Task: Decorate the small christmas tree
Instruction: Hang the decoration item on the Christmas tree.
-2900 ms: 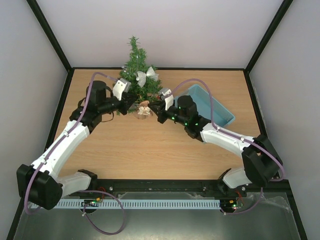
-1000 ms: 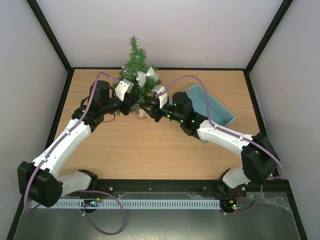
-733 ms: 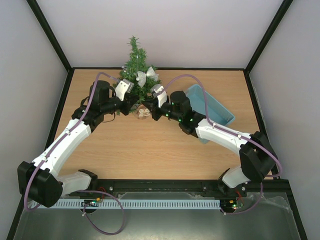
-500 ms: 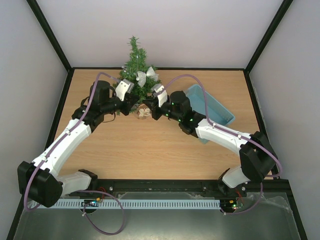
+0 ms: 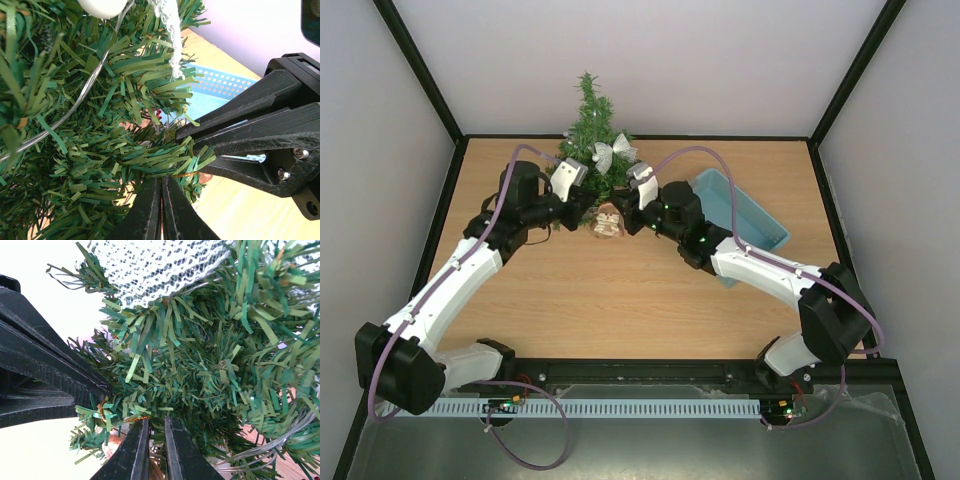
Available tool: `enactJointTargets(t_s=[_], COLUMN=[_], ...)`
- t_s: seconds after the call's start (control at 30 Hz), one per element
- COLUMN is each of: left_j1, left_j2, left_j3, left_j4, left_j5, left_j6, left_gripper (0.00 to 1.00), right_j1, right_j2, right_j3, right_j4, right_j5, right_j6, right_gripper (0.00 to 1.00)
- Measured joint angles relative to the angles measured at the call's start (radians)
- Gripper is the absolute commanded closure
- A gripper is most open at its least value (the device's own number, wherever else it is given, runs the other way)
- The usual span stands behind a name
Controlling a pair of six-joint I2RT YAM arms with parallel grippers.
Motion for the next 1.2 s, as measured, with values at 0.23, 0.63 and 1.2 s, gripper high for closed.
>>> enactJointTargets(t_s=[0.23,0.63,1.2], left_j1=[0.000,-0.002,-0.005], left_j2=[0.000,0.000,-0.028], left_j3=[0.000,0.000,-0.001], left_j4=[0.000,0.001,-0.001], left_j5=[0.000,-0.003,-0.004], left_j6=[0.000,-0.005,-0.019], left_gripper=[0.96,0.96,0.91], right_j1=[0.000,0.000,0.000], right_j2=[0.031,0.035,-0.051], right_j3=[0.000,0.006,0.002], right_j4=[0.002,0.009,-0.114], right_j5=[-0.008,-0.013,-0.050], right_j6=[0.023,0.064,0.120], right_gripper=[0.88,0.78,0.72])
